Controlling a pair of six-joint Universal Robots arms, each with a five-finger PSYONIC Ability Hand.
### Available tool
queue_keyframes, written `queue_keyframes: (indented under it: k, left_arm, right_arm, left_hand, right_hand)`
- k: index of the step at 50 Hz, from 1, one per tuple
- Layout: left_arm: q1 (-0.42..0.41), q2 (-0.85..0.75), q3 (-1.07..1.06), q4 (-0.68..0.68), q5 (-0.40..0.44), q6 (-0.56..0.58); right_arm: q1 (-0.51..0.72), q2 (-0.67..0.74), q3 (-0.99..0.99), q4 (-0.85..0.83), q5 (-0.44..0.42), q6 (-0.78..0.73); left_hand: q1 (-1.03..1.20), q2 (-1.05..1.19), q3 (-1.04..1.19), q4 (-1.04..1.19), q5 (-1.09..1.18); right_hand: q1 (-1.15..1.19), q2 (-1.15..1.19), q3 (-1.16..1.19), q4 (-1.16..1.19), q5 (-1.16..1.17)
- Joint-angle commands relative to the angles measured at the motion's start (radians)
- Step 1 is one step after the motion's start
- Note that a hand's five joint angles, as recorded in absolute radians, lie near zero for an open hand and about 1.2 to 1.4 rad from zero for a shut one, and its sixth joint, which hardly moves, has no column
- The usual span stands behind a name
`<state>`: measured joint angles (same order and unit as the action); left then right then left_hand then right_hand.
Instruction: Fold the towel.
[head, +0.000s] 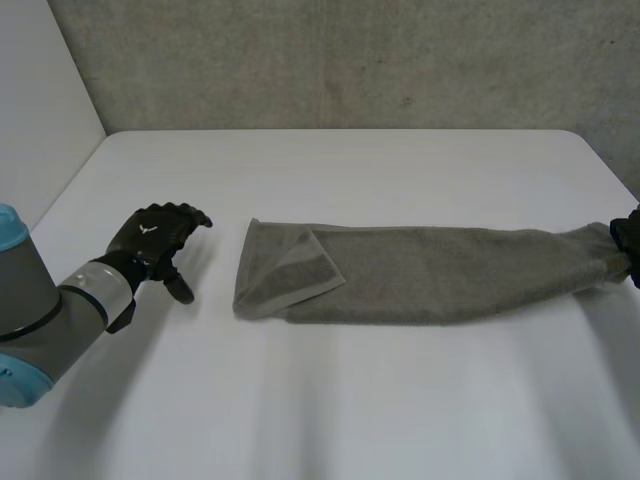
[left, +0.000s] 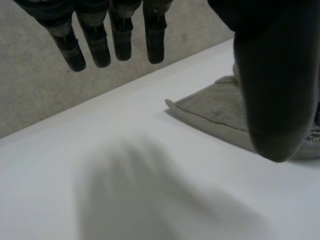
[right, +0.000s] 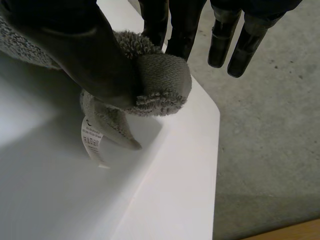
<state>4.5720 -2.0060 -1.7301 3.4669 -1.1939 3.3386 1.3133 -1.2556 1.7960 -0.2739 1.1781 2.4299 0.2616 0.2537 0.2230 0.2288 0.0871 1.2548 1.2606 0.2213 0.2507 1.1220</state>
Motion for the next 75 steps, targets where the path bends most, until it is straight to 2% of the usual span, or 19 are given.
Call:
queue_keyframes:
  k: [1,10,13,14,15,17,18,20,21,23,29,33,43,53,59,64,66,75]
  left_arm:
    - [-0.108,0.016,-0.005,-0.009,-0.001,-0.042]
    - [-0.228,0.038,0.015,-0.009,-0.007,-0.174]
    - [-0.274,0.024,0.057,-0.005,-0.033,-0.218]
    - [-0.304,0.007,0.079,-0.003,-0.071,-0.229]
    - [-0.304,0.007,0.080,-0.003,-0.072,-0.229]
    - [-0.353,-0.063,0.127,-0.003,-0.175,-0.229]
    - [-0.354,-0.063,0.127,-0.003,-0.176,-0.229]
    - [-0.396,-0.126,0.171,-0.008,-0.275,-0.222]
    - [-0.396,-0.126,0.172,-0.008,-0.276,-0.222]
    - [-0.419,-0.167,0.205,-0.011,-0.347,-0.211]
    - [-0.429,-0.220,0.248,-0.009,-0.378,-0.188]
    - [-0.455,-0.255,0.296,-0.003,-0.385,-0.166]
    - [-0.467,-0.321,0.359,-0.003,-0.386,-0.105]
    - [-0.469,-0.358,0.385,0.006,-0.392,-0.099]
    - [-0.461,-0.390,0.435,0.008,-0.454,-0.074]
    - [-0.426,-0.390,0.455,0.009,-0.501,-0.047]
    - [-0.380,-0.381,0.455,0.009,-0.516,-0.034]
    - [-0.332,-0.376,0.458,0.015,-0.516,0.005]
  right_arm:
    - [0.041,0.004,0.017,0.027,-0.028,0.000]
    - [0.054,0.004,0.022,0.027,-0.031,-0.002]
    - [0.054,0.005,0.023,0.027,-0.031,-0.002]
    - [0.055,0.007,0.025,0.027,-0.031,-0.002]
    - [0.057,0.007,0.029,0.027,-0.031,-0.003]
    - [0.057,0.007,0.034,0.027,-0.032,-0.003]
    - [0.058,0.005,0.037,0.027,-0.034,-0.003]
    - [0.058,0.005,0.039,0.027,-0.034,-0.003]
    - [0.058,0.005,0.039,0.027,-0.034,-0.003]
    - [0.058,0.007,0.039,0.027,-0.034,-0.006]
    - [0.058,0.010,0.039,0.027,-0.035,-0.008]
    - [0.058,0.012,0.039,0.027,-0.035,-0.009]
    - [0.058,0.012,0.040,0.027,-0.035,-0.009]
    - [0.058,0.018,0.040,0.027,-0.035,-0.009]
    - [0.058,0.018,0.042,0.027,-0.035,-0.009]
    - [0.058,0.016,0.043,0.027,-0.032,-0.009]
    - [0.058,0.016,0.043,0.027,-0.032,-0.009]
    - [0.060,0.016,0.045,0.027,-0.031,-0.009]
  left_hand:
    - [-0.007,0.001,-0.048,-0.054,-0.007]
    - [0.008,0.016,-0.048,-0.054,0.008]
    - [0.008,0.016,-0.048,-0.054,0.008]
    - [0.008,0.016,-0.048,-0.054,0.008]
    - [0.008,0.016,-0.048,-0.054,0.008]
    - [0.005,0.013,-0.048,-0.054,0.005]
    - [0.005,0.013,-0.048,-0.054,0.005]
    - [0.005,0.013,-0.048,-0.054,0.005]
    - [0.005,0.013,-0.048,-0.054,0.005]
    - [0.005,0.013,-0.048,-0.054,0.005]
    - [0.019,0.027,-0.048,-0.054,0.019]
    - [0.125,0.133,-0.048,-0.054,0.125]
    - [0.330,0.338,-0.048,-0.054,0.330]
    - [0.331,0.339,-0.048,-0.054,0.331]
    - [0.366,0.374,-0.048,-0.054,0.366]
    - [0.366,0.374,-0.048,-0.054,0.366]
    - [0.366,0.374,-0.048,-0.054,0.366]
    - [0.363,0.371,-0.048,-0.054,0.363]
  right_hand:
    - [0.141,0.136,-0.047,-0.076,0.100]
    - [0.141,0.136,-0.047,-0.076,0.100]
    - [0.141,0.136,-0.047,-0.076,0.100]
    - [0.141,0.136,-0.047,-0.076,0.100]
    - [0.141,0.136,-0.047,-0.076,0.100]
    - [0.141,0.136,-0.047,-0.076,0.100]
    - [0.141,0.136,-0.047,-0.076,0.100]
    - [0.141,0.136,-0.047,-0.076,0.100]
    - [0.141,0.136,-0.047,-0.076,0.100]
    - [0.141,0.136,-0.047,-0.076,0.100]
    - [0.141,0.136,-0.047,-0.076,0.100]
    - [0.141,0.136,-0.047,-0.076,0.100]
    - [0.141,0.136,-0.047,-0.076,0.100]
    - [0.141,0.136,-0.047,-0.076,0.100]
    - [0.141,0.136,-0.047,-0.076,0.100]
    - [0.141,0.136,-0.047,-0.076,0.100]
    - [0.141,0.136,-0.047,-0.076,0.100]
    - [0.141,0.136,-0.047,-0.076,0.100]
